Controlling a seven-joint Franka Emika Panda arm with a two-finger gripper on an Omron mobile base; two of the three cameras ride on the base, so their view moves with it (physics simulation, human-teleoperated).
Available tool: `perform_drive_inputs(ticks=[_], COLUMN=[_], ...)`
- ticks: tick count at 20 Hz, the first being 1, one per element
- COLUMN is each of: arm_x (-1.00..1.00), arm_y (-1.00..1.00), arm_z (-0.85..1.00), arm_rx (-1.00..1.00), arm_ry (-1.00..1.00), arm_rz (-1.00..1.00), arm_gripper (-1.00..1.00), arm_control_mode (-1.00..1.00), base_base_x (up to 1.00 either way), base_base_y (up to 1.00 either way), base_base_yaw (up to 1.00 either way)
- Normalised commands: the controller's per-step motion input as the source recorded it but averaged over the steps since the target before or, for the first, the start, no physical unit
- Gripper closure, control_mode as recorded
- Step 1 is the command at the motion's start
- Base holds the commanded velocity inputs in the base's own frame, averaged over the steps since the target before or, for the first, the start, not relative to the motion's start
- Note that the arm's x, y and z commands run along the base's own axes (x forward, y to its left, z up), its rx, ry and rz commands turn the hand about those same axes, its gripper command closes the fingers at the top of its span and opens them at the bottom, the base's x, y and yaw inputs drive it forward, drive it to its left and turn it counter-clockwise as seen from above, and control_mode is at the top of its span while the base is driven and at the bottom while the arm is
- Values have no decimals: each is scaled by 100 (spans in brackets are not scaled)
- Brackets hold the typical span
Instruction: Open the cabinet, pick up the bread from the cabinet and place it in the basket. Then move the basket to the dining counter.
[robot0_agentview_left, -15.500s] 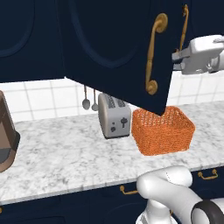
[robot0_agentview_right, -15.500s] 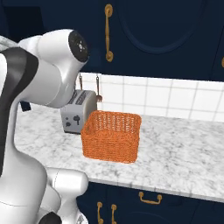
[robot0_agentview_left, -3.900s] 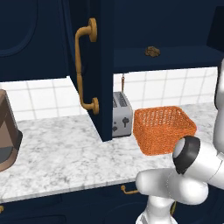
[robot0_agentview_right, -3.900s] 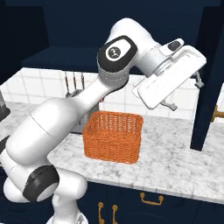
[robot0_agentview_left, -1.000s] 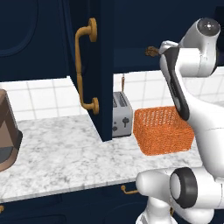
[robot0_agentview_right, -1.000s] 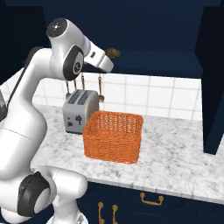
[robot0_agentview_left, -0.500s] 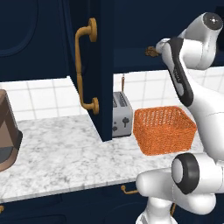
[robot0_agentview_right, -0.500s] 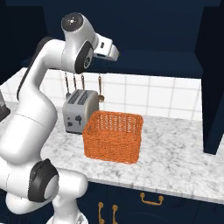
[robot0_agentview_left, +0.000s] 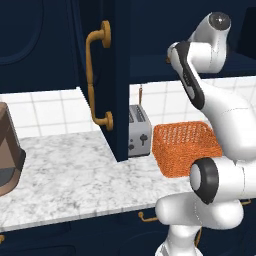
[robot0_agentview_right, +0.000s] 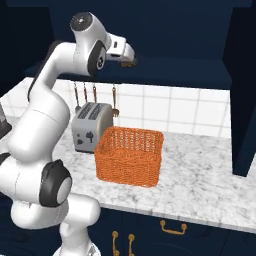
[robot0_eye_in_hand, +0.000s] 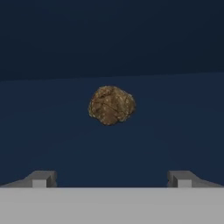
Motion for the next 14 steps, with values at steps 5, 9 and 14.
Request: perform_drive_inputs(ticks=[5, 9, 14], arm_x=[56, 60, 57], arm_y=[0, 0, 0], arm_z=[0, -3, -5], arm_rx=[0, 0, 0], arm_ry=[2, 2, 0], arm_rz=[0, 0, 0], arm_gripper=[-100, -100, -100], arm_control_mode=[-100, -100, -100], base_base_x=[0, 0, 0], base_base_y=[0, 0, 0], base_base_yaw=[0, 0, 0])
